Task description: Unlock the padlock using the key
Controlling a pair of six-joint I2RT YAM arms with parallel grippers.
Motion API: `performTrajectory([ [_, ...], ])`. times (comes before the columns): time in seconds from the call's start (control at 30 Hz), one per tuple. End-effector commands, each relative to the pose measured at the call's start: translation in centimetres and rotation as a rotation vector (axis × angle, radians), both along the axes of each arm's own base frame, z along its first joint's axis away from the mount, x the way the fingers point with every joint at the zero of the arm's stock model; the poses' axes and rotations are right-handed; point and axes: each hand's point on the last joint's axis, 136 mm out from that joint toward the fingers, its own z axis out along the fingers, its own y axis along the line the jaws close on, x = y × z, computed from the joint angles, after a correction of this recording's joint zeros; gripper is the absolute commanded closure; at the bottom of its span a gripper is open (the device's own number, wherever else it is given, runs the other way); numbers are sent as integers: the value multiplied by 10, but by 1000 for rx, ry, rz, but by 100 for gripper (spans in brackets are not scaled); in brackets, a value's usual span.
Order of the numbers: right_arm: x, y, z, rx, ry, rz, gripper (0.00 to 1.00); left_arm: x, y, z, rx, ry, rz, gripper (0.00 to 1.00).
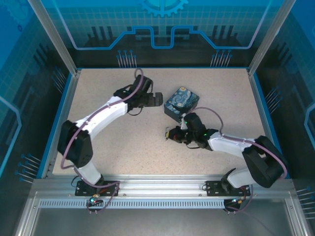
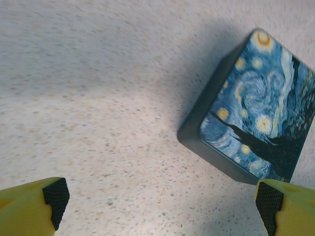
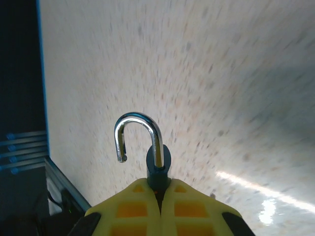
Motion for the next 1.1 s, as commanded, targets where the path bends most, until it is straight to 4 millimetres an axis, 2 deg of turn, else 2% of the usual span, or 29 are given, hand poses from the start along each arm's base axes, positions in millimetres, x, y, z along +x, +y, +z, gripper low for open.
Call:
performTrajectory([
  [0.0,-3,40,-3,-2,-6,48,100,-11,32,3,-26,11,78,1],
  [0.13,-10,96,-7,29,4,154,100,-25,65,7,-14,13,131,1],
  [0.17,-13,103,-10,30,13,173,100,-27,69,8,-15,13,139,1],
  [0.2,-8,116,-5,48,5,182,100,-30,74,9,-16,12,149,1],
  [0.3,-2,128,-11,53,21,199,100,-38,81,11,-13,18,157,1],
  [0.43,8,118,-24,13,44,190,100,-46,82,9,-22,30,158,1],
  [0.53,11,106,-35,-9,82,186,91,-49,83,8,-31,26,164,1],
  [0.6,10,99,-41,-26,103,183,84,-50,83,7,-39,27,166,1],
  [0.73,8,84,-44,-62,118,158,58,-49,81,8,-48,29,165,1],
  [0.83,5,66,-38,-86,104,125,39,-49,80,9,-50,29,162,1],
  [0.87,7,62,-31,-76,85,115,36,-48,80,10,-51,27,162,1],
  [0.93,1,48,-29,-87,84,101,32,-47,80,12,-53,23,162,1],
  [1.07,0,30,-2,-105,16,89,25,-46,79,14,-57,19,162,1],
])
